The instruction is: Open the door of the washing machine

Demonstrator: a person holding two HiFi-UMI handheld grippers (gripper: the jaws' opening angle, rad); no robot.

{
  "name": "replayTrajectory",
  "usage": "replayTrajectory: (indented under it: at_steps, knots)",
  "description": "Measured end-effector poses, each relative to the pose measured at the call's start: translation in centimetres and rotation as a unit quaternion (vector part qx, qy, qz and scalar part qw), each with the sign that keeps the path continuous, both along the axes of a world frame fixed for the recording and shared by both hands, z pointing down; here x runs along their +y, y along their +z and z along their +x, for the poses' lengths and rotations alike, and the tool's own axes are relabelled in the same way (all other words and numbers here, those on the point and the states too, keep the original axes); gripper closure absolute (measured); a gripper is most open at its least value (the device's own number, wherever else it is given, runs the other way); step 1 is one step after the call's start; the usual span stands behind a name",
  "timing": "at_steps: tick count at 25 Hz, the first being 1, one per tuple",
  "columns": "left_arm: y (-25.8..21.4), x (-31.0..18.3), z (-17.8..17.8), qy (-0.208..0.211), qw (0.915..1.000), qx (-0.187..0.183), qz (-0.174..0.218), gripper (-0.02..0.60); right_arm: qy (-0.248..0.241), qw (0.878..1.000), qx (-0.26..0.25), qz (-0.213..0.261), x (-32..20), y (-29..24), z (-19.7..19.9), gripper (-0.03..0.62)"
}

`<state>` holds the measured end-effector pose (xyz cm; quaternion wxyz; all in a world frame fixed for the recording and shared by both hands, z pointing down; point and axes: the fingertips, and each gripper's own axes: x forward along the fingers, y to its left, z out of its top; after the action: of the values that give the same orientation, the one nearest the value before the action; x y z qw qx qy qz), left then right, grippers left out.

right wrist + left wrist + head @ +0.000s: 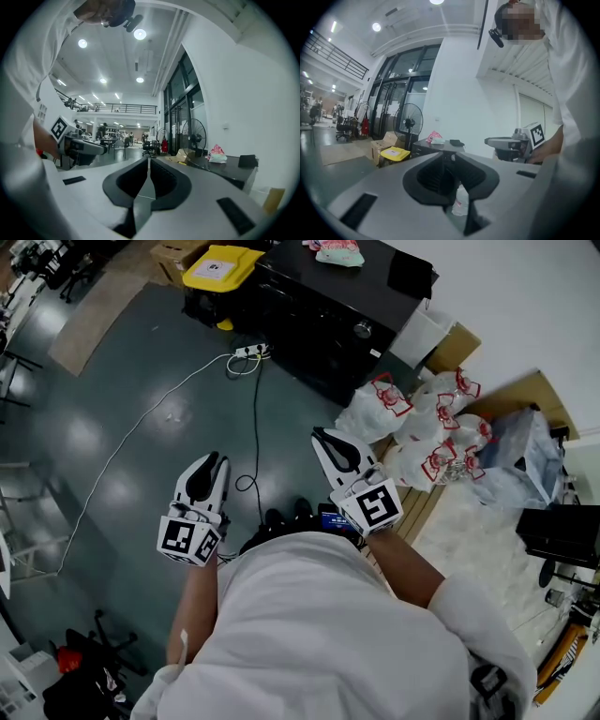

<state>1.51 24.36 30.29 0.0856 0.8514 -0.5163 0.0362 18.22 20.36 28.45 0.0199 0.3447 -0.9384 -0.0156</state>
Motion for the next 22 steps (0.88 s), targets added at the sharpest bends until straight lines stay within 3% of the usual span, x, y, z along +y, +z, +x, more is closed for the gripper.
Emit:
replayTrajectory:
  at_steps: [7, 16, 22]
  knots:
    - [-0.8, 0.5, 1.0, -0.009, 0.9998, -0.01, 0.013, 0.502, -0.009, 1.0, -0.006, -0.01, 0.3, 0.8, 1.0, 0.553]
    - [0.9, 0.6, 0.1, -0.054, 0.9974, 0.042, -0.019, 0.506, -0.011, 0.999, -0.023, -0.022, -0.3, 2.5, 3.5, 0.553]
    - [0.0, 0.6, 1.1, -0.043, 0.9987, 0.023, -0.014, 0.506, 0.004, 0.999, -0.022, -0.03, -0.5, 3.7, 5.0, 0.551]
